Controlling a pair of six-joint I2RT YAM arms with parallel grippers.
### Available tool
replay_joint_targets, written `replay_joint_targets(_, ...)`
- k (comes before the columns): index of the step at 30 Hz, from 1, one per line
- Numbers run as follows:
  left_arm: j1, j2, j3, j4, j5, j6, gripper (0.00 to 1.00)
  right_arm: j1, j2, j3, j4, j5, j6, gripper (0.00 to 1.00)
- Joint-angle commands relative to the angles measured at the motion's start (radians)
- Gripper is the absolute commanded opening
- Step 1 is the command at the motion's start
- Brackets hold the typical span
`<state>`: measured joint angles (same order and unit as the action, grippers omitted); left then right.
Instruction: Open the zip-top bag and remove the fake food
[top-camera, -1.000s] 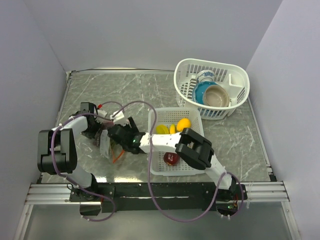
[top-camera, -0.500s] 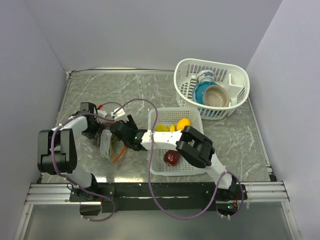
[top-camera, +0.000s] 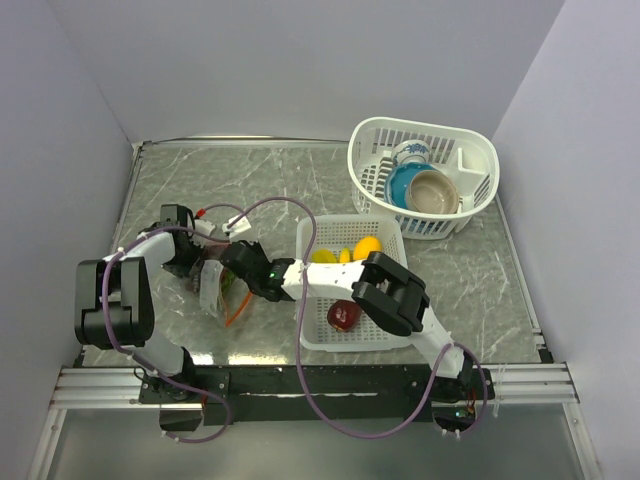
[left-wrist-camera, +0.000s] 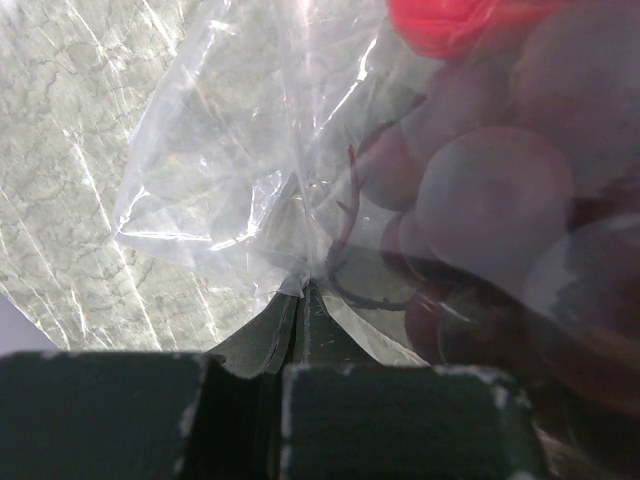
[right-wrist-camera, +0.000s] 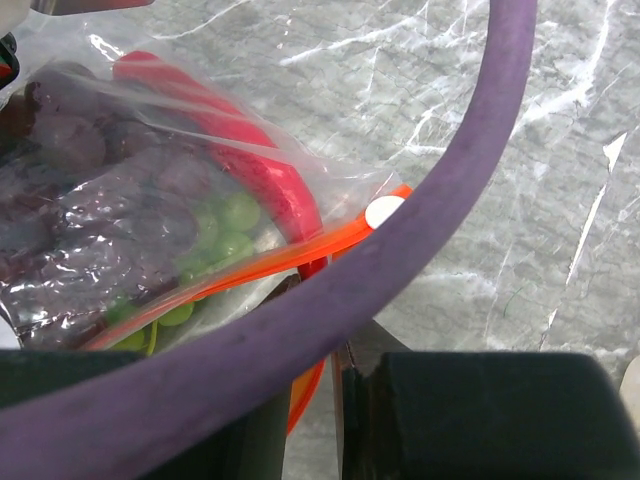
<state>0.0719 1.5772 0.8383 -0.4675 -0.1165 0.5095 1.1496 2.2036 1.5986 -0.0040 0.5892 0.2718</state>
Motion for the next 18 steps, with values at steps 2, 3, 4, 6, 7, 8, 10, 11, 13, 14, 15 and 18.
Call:
replay_joint_targets(2,0.006,0.043,-0.038,-0.069,0.086,-0.014,0.01,0.002,-0.024,0.012,0.013,0.003,0.012,0.24)
replay_joint_targets(3,0.006,0.046,-0.036,-0.068,0.086,-0.012,0.01,0.004,-0.022,0.017,0.012,0.001,0.014,0.24)
replay_joint_targets(4,0.006,0.046,-0.036,-0.068,0.084,-0.015,0.01,0.002,-0.019,0.021,0.009,0.000,0.014,0.20)
replay_joint_targets(6,0.006,0.046,-0.039,-0.066,0.083,-0.016,0.01,0.002,-0.016,0.032,0.009,0.000,0.015,0.11)
replay_joint_targets(7,0.005,0.046,-0.041,-0.063,0.081,-0.016,0.01,0.002,-0.015,0.032,-0.005,0.001,0.017,0.08)
replay_joint_targets(8,0.008,0.046,-0.041,-0.063,0.077,-0.016,0.01,0.002,-0.024,0.020,-0.011,0.004,0.021,0.01)
replay_joint_targets(10,0.006,0.050,-0.041,-0.057,0.071,-0.017,0.01,0.004,-0.045,-0.008,-0.019,0.020,0.038,0.00)
replay_joint_targets(11,0.006,0.050,-0.041,-0.056,0.067,-0.020,0.01,0.005,-0.077,-0.047,-0.017,0.023,0.046,0.00)
replay_joint_targets(13,0.006,0.056,-0.038,-0.054,0.064,-0.026,0.01,0.009,-0.117,-0.098,-0.019,0.038,0.069,0.00)
replay_joint_targets(14,0.006,0.060,-0.036,-0.053,0.063,-0.028,0.01,0.010,-0.161,-0.151,-0.017,0.043,0.075,0.00)
replay_joint_targets(15,0.006,0.061,-0.035,-0.053,0.064,-0.029,0.01,0.013,-0.183,-0.176,-0.017,0.049,0.089,0.00)
replay_joint_targets(18,0.006,0.064,-0.034,-0.048,0.060,-0.035,0.01,0.015,-0.258,-0.262,-0.024,0.050,0.122,0.00)
